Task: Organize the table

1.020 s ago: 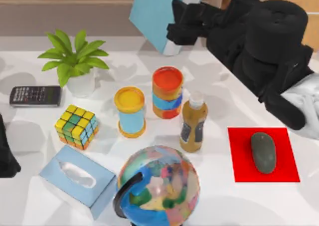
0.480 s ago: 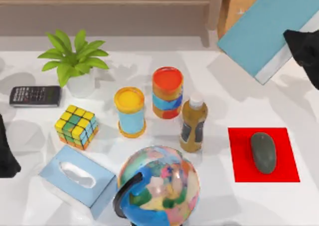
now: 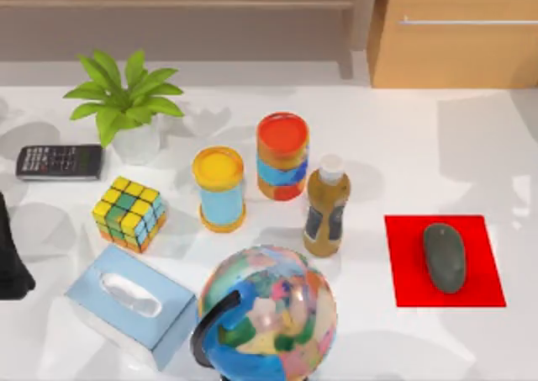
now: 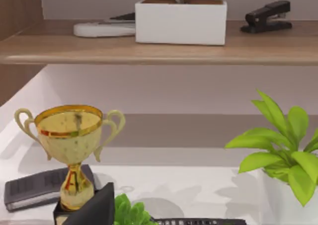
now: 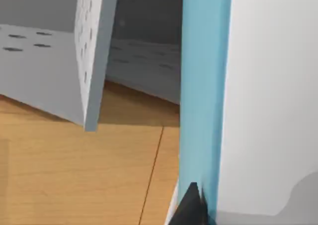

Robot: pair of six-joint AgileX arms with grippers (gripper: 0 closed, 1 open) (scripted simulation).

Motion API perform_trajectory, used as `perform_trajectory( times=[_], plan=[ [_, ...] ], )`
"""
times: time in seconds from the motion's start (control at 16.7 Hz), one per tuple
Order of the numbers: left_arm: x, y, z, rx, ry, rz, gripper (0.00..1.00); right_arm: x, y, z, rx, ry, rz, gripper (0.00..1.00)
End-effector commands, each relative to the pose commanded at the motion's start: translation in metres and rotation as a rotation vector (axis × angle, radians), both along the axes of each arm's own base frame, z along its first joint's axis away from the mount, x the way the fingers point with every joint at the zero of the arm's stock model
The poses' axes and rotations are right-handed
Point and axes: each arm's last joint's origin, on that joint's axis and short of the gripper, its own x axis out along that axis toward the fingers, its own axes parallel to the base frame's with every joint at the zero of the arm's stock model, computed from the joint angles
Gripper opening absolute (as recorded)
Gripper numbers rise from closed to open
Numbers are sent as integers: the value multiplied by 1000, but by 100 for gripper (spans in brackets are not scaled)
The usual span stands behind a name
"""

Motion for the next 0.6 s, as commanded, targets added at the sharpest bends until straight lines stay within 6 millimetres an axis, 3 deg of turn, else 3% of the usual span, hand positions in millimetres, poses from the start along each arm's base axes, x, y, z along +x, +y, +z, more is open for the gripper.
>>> perform_trajectory(
  times=[0.24, 0.42, 0.6],
  plan=[
    [0, 0, 0, 0, 0, 0, 100, 18, -53, -3, 127, -11, -119, 0],
    [0, 0, 0, 0, 0, 0, 100, 34, -66, -9, 176, -9, -127, 0],
    [0, 0, 0, 0, 0, 0, 100, 38, -67, -11, 184, -6, -125, 0]
  ],
)
